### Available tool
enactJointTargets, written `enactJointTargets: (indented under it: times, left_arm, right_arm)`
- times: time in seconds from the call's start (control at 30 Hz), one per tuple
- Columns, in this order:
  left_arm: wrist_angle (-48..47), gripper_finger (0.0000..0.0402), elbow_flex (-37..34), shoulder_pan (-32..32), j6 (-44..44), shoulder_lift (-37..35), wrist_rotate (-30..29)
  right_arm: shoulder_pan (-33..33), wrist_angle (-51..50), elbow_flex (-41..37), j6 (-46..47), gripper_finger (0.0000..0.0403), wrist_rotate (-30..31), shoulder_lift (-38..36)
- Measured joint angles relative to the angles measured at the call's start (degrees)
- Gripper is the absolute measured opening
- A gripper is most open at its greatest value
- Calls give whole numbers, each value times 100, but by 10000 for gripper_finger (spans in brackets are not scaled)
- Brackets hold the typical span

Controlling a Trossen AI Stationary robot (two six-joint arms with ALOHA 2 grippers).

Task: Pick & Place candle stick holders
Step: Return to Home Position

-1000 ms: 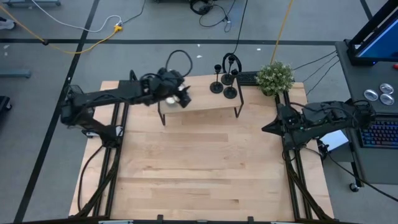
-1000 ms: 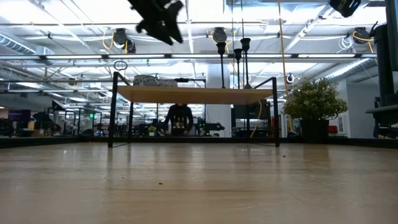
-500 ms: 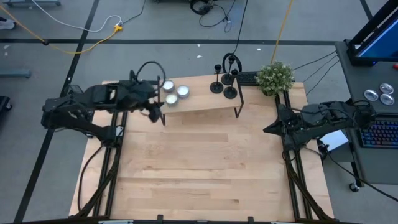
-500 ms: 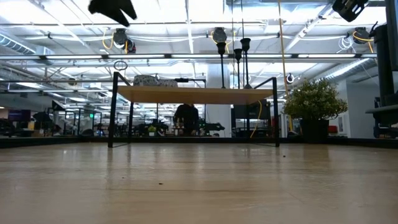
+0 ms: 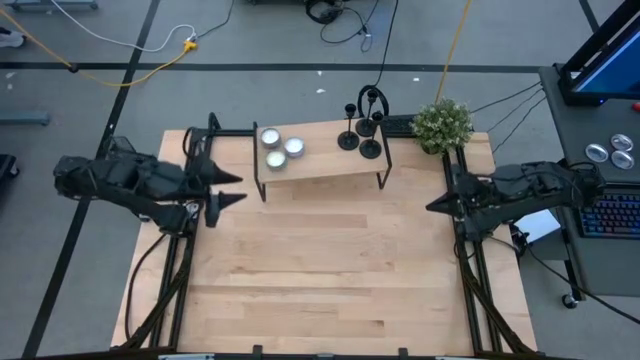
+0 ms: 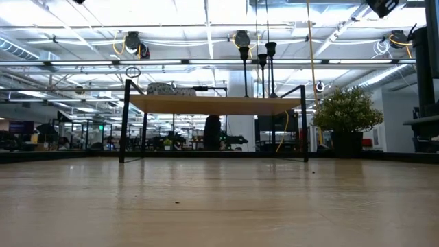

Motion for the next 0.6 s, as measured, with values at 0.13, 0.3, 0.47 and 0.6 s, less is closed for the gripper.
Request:
enactJointTargets:
  times: [0.13,0.3,0.47,0.6]
  left_arm:
    - [955,230,-1062,-396,-82,-546,-2]
    - [2203,230,-2264,-706,-108,-988,-2]
    - [3388,230,-3259,-809,-61,-1361,19]
    - [3980,230,-3840,-669,80,-1660,39]
  right_arm:
    - [0,274,0,-141,0,7,0]
    - [0,175,0,-123,0,-17,4]
    - [0,91,0,-541,0,7,0]
    - [0,85,0,-606,0,9,-54]
